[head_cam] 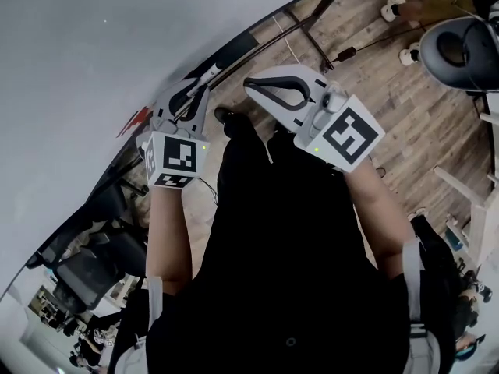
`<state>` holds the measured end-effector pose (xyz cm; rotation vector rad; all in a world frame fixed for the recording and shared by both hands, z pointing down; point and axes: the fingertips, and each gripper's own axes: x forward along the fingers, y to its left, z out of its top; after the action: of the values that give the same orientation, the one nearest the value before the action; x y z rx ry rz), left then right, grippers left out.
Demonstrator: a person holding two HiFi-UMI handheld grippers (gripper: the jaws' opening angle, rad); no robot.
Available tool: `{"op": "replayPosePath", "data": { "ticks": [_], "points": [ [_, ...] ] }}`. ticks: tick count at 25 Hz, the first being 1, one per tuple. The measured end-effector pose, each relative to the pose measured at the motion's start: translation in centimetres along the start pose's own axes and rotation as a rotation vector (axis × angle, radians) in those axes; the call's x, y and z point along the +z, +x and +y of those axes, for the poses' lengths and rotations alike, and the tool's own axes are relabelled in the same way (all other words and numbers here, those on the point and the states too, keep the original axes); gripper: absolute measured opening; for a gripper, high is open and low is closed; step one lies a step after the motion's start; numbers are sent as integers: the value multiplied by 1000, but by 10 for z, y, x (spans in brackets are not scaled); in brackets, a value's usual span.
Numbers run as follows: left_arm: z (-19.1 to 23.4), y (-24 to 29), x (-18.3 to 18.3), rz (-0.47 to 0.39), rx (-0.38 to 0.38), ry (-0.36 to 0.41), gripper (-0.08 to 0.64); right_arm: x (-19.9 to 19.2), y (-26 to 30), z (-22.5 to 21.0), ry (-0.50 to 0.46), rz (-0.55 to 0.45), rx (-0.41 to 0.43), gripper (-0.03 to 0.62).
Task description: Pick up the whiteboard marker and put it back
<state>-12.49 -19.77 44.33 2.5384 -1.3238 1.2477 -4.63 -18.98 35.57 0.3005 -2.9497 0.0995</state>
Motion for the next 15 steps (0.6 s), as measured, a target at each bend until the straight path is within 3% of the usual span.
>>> {"op": "replayPosePath", "data": {
  "ticks": [4,8,15],
  "points": [
    [-3,18,-26,72,-21,7,69,-12,1,4,23,27,9,20],
    [-4,30,-46,125,-29,-1,69,-20,-3,1,109,12,-2,20],
    [-5,45,-57,199,-31,16,69,-31,-12,5,148,26,-7,20]
  ]
}}
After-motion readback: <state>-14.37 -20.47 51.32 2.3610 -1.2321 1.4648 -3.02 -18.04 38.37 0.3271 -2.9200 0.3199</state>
